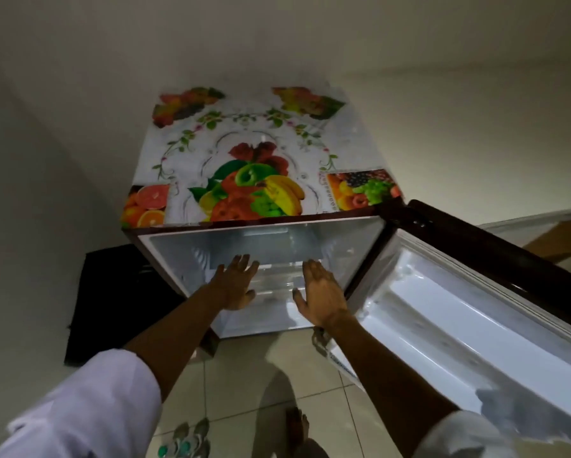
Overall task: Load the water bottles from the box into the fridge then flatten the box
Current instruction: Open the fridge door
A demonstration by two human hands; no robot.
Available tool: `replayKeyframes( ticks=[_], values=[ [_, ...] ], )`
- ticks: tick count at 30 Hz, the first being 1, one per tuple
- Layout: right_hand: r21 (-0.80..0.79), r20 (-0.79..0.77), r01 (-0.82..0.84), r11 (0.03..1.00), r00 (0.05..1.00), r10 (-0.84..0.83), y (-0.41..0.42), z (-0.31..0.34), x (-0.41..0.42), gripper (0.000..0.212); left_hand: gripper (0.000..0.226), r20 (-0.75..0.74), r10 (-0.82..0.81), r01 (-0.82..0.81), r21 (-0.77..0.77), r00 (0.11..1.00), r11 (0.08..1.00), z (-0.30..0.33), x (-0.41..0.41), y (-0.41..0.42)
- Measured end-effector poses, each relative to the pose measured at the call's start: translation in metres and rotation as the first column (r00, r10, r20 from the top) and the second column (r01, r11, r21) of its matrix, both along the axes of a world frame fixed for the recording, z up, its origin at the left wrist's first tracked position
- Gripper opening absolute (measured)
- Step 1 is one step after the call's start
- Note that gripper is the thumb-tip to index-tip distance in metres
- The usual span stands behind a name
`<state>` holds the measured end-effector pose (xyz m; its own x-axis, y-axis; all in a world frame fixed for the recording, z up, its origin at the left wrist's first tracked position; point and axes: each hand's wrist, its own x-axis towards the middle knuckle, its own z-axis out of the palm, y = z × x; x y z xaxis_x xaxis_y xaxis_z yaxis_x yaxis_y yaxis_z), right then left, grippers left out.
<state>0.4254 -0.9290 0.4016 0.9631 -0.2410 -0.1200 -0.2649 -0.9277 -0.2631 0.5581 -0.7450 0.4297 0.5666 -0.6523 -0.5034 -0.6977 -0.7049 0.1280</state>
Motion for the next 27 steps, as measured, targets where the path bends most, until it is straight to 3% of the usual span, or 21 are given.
replayKeyframes(
  ticks=[8,15,21,24,27],
  values=[
    [0.078,-0.025,-0.015,0.997,1.0,0.017,-0.027,-0.067,0.067,0.069,0.073,-0.044,0.147,-0.149,-0.06,0.988,0.987,-0.078,0.035,-0.012],
    [0.201,0.119,0.144,0.969,0.978,-0.17,-0.054,-0.197,0.158,0.057,0.075,0.05,0.212,-0.192,-0.254,0.976,0.948,-0.205,0.112,-0.047],
    [0.075,0.272,0.117,0.99,0.953,-0.133,-0.081,-0.285,0.237,0.066,0.076,0.183,0.231,-0.163,-0.328,0.956,0.931,-0.295,0.186,-0.086],
    [0.003,0.245,0.086,0.996,0.966,-0.084,-0.083,-0.319,0.259,0.077,0.078,0.237,0.219,-0.148,-0.284,0.947,0.947,-0.337,0.2,-0.093],
    [-0.06,0.232,0.091,0.994,0.97,-0.075,-0.09,-0.344,0.273,0.076,0.082,0.277,0.228,-0.148,-0.283,0.934,0.948,-0.362,0.209,-0.09]
  ],
)
